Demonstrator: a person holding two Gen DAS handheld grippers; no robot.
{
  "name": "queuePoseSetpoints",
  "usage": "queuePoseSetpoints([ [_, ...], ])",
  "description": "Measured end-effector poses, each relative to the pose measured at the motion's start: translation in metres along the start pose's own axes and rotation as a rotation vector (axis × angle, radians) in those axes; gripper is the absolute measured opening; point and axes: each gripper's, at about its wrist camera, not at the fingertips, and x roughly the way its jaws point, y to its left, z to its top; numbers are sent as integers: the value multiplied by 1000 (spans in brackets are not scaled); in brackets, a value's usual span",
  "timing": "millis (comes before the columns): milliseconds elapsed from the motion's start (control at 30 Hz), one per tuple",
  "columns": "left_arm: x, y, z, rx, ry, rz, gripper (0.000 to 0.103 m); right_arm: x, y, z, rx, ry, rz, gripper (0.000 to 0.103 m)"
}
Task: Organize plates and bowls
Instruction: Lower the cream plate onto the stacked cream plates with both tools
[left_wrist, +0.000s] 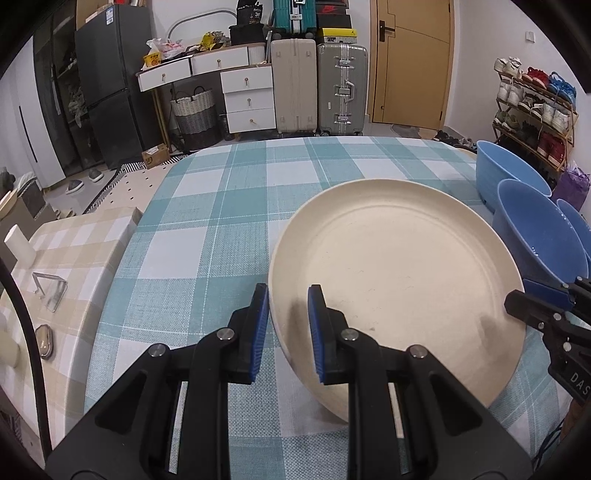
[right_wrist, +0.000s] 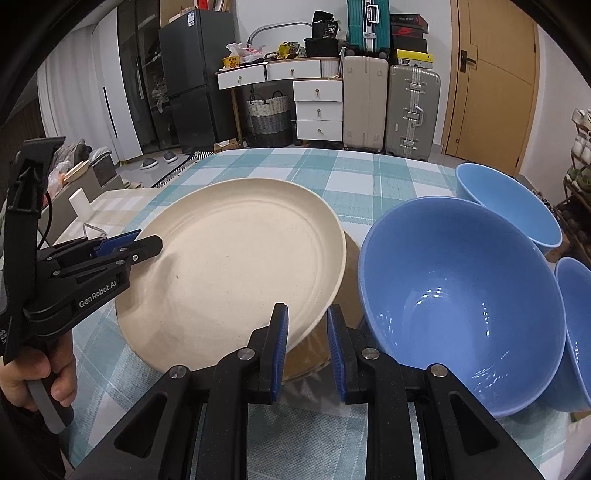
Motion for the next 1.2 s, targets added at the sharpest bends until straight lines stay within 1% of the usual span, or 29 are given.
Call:
queuePoseSetpoints([
  [200,0,1,0,5,-3,0,17,3,2,-5,13,6,6,22],
  [333,5,-1,3,12,-3,-4,17,6,-2,-4,22,4,-7,22],
  [567,16,-11,8,43,-2,6,17,5,1,-7,13,-14,-70,22],
  [800,27,-18,9,60,8,7,17,8,1,-7,12,-25,-101,22],
  [900,32,-22,9,69,15,6,17,9,3,-8,-4,-30,-129,22],
  [933,32,-23,8,72,14,-6,17,10,4,-8,-11,-33,-139,22],
  [967,33,-25,7,74,18,-28,19,10,5,-8,-19,-35,-134,22],
  [1000,34,-27,7,81,19,-20,19,10,7,-9,-27,-34,-104,22],
  [1033,37,-29,6,92,26,-2,19,11,11,-9,-38,-29,-92,22],
  [1100,40,-29,5,88,39,-5,19,15,19,-10,-82,-24,-127,23],
  [1200,43,-26,5,68,49,-24,19,18,18,-10,-75,-19,-115,23],
])
